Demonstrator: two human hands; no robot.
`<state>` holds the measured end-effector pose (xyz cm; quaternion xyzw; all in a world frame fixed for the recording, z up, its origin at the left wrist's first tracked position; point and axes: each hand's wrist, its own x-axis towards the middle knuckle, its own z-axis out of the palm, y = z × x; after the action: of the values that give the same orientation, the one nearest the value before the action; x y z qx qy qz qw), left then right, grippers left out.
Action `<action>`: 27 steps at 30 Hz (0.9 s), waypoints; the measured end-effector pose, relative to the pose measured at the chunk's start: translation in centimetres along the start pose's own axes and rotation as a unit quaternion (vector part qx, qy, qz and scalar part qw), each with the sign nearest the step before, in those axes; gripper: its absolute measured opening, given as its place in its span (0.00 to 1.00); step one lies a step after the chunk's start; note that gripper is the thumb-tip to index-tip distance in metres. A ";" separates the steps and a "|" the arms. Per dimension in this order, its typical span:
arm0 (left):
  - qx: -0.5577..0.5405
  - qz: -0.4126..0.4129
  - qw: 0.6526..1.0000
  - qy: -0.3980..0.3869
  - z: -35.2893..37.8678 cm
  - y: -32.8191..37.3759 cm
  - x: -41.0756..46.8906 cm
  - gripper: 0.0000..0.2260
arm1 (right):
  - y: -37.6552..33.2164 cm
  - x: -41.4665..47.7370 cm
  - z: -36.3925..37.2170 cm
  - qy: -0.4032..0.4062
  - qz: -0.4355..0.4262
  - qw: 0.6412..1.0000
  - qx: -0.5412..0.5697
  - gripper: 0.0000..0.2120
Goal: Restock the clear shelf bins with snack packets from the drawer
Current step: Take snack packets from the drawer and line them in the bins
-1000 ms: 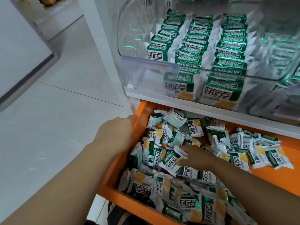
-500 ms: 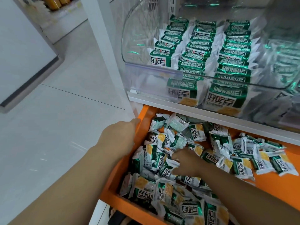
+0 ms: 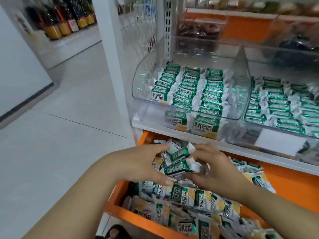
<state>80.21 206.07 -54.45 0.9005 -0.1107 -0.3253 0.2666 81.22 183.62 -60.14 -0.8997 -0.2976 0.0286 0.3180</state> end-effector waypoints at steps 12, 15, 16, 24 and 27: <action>-0.203 0.134 0.955 0.172 -2.7 2.1 -4.3 0.24 | -9.7 0.2 -6.0 0.099 0.060 0.983 0.143 0.26; -0.251 0.162 0.938 0.176 -3.1 2.2 -5.0 0.23 | -10.4 1.0 -7.0 0.077 0.059 0.991 0.089 0.39; -0.266 0.170 0.932 0.180 -3.3 2.3 -5.1 0.22 | -10.5 1.3 -7.4 0.059 0.046 0.995 0.059 0.40; -0.292 0.209 0.880 0.311 -4.6 1.5 -4.7 0.22 | -12.9 6.6 -11.2 -0.074 -0.030 0.994 -0.080 0.31; -0.262 0.220 0.864 0.369 -5.4 1.6 -4.6 0.24 | -13.8 8.9 -11.9 -0.073 -0.065 0.985 -0.144 0.30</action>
<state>80.17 208.70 -47.67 0.8041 -0.1106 0.0814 0.5785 84.20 190.52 -41.32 -0.9104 -0.3790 0.0302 0.1633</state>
